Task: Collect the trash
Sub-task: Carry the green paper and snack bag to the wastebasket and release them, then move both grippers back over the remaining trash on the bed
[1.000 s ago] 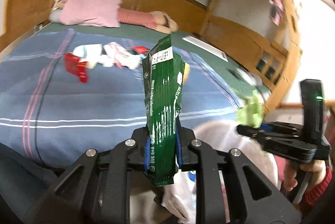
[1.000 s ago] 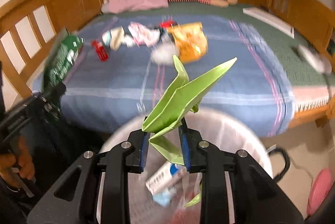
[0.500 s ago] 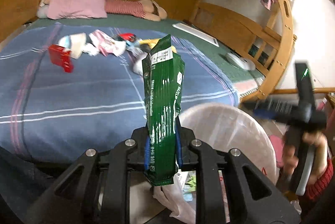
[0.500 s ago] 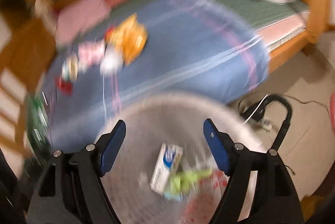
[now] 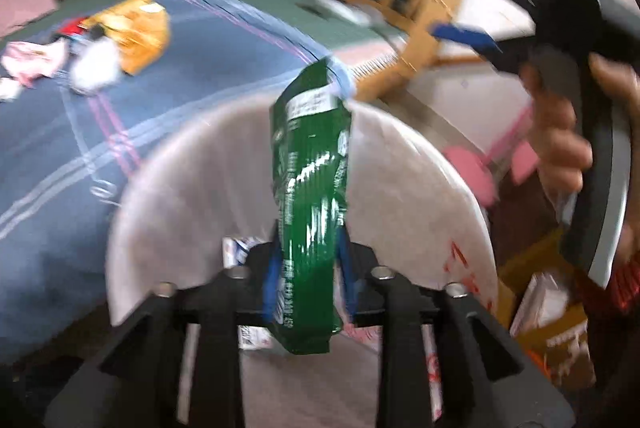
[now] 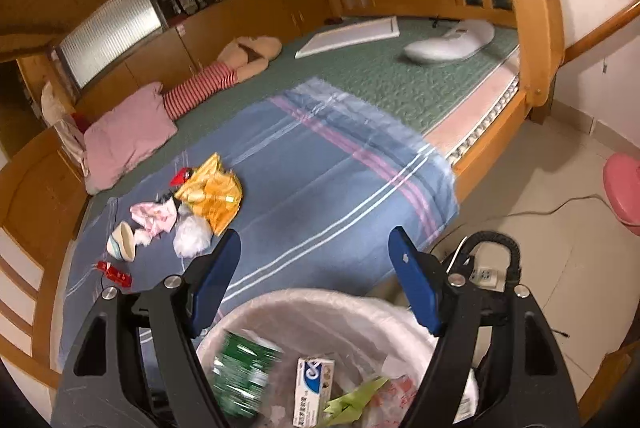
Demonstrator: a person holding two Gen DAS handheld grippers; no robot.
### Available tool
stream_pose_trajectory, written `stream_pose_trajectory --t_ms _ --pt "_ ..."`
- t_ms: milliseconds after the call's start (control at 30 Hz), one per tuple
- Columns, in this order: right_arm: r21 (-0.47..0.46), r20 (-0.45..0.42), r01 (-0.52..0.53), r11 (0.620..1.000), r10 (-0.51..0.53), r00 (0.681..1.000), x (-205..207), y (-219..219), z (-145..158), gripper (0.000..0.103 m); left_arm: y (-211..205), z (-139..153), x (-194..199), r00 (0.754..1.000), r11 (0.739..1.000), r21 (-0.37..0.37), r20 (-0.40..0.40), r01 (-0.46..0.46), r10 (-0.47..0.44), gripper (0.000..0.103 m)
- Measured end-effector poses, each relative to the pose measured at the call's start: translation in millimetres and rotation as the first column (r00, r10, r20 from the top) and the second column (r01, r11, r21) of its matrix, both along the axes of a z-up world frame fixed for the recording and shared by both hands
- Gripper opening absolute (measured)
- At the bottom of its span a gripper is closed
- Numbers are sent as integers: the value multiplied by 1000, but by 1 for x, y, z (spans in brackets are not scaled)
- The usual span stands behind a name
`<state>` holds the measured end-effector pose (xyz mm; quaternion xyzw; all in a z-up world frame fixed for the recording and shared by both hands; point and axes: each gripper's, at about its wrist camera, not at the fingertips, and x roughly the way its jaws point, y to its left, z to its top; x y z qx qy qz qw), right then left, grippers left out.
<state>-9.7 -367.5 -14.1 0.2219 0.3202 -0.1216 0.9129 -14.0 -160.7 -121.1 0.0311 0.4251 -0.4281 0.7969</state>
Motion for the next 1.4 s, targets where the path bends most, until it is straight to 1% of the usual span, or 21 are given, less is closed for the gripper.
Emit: stream_pose_trajectory --t_ms 33,67,100,200,267,367,433,500,533,600,700,833,900,933,967,1033,1100,1133,1200,1300,1400 --pt "12 -13 -12 1000 13 1000 5 4 -4 75 0 -3 -3 1000 1000 9 9 7 -7 65" --pt "18 -18 -19 1000 19 1000 7 6 -5 75 1 -4 -4 1000 1000 13 20 2 -2 83" --pt "25 -26 -30 999 31 999 11 11 -8 75 6 -3 -5 999 1000 8 37 -16 16 88" --pt "29 -33 -50 998 51 998 17 22 -11 75 19 3 1 997 998 -33 37 -62 64 94" --pt "30 -30 -60 998 60 998 20 28 -10 75 31 5 10 991 990 -55 18 -128 129 94" --pt "17 -19 -65 998 65 998 19 34 -6 75 53 11 25 973 970 -79 -22 -229 228 94" --pt "9 -16 -61 998 61 998 19 33 -4 75 70 21 37 952 951 -52 20 -304 305 94" --pt "-3 -21 -57 998 57 998 19 33 -4 75 90 36 50 914 921 -6 119 -390 388 94" --pt "-4 -25 -56 998 56 998 20 33 -4 75 108 47 63 874 888 25 192 -459 446 95" --pt "-3 -35 -60 998 60 998 23 35 -5 75 130 58 80 820 836 75 259 -544 511 97" --pt "-10 -52 -86 996 85 995 30 46 -8 75 179 70 125 710 707 156 337 -690 618 97" --pt "-22 -75 -133 991 131 989 45 66 -11 75 237 71 159 605 588 166 344 -792 718 99" --pt "-22 -97 -161 987 158 983 57 81 -15 75 264 62 165 541 511 179 311 -841 781 99" --pt "-22 -104 -170 985 167 980 61 86 -16 75 276 56 168 503 468 190 258 -863 825 99" --pt "-20 -114 -185 983 181 977 68 93 -18 75 286 49 168 480 454 167 191 -875 856 99" --pt "-3 -139 -225 974 223 965 84 110 -23 75 297 37 170 467 449 167 91 -878 879 99" --pt "14 -152 -252 968 251 956 96 124 -27 75 299 30 174 473 448 220 74 -866 878 99" --pt "23 -161 -265 964 265 951 103 132 -29 75 301 28 173 466 437 236 81 -868 881 99" --pt "41 -167 -287 957 290 943 112 145 -33 75 305 28 169 440 415 231 65 -880 896 99" --pt "53 -183 -331 942 335 924 129 165 -41 75 316 26 164 397 389 200 2 -899 918 99" --pt "50 -209 -356 933 358 910 152 181 -52 75 317 19 160 368 370 195 -46 -908 929 99"
